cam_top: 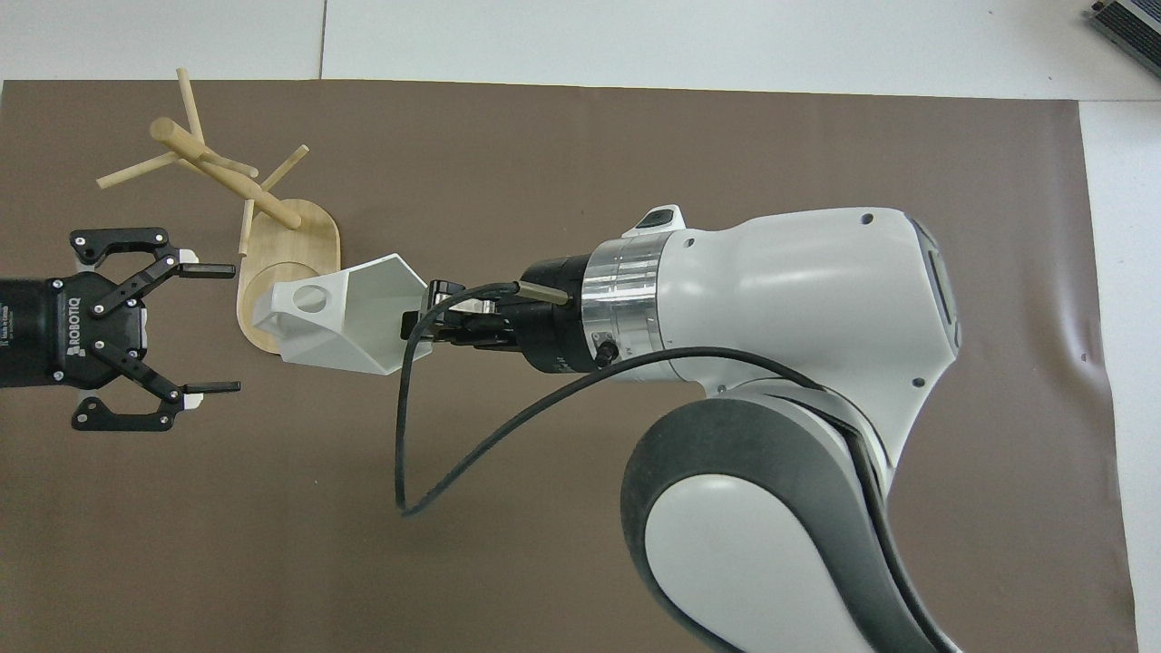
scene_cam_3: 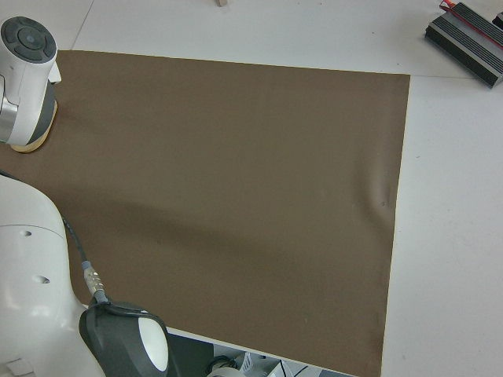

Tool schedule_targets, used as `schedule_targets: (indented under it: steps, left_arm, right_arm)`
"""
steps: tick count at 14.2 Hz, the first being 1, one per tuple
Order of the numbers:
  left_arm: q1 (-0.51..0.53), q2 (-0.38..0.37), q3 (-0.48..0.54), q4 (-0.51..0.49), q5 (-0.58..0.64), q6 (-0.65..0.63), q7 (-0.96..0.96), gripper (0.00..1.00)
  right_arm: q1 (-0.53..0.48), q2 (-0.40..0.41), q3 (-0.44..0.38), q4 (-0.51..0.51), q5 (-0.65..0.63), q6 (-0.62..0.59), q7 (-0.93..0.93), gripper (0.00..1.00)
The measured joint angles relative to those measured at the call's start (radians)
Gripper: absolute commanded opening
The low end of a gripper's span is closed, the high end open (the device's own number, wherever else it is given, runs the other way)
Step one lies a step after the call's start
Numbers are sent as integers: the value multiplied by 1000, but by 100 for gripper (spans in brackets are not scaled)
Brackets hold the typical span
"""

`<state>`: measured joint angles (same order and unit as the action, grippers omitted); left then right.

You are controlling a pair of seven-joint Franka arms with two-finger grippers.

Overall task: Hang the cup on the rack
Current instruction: 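Carry the cup with the right gripper while the left gripper approaches, then close the left gripper on the cup held by the right gripper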

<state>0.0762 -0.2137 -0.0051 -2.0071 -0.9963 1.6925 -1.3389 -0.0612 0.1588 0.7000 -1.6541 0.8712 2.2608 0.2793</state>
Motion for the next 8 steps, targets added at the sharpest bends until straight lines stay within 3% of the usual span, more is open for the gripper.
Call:
schedule_targets:
  steps: [8]
  left_arm:
    - [-3,0,-99,3,-26,113,-87,100]
  right_arm:
    - [0,0,0,0,0,2,0,0]
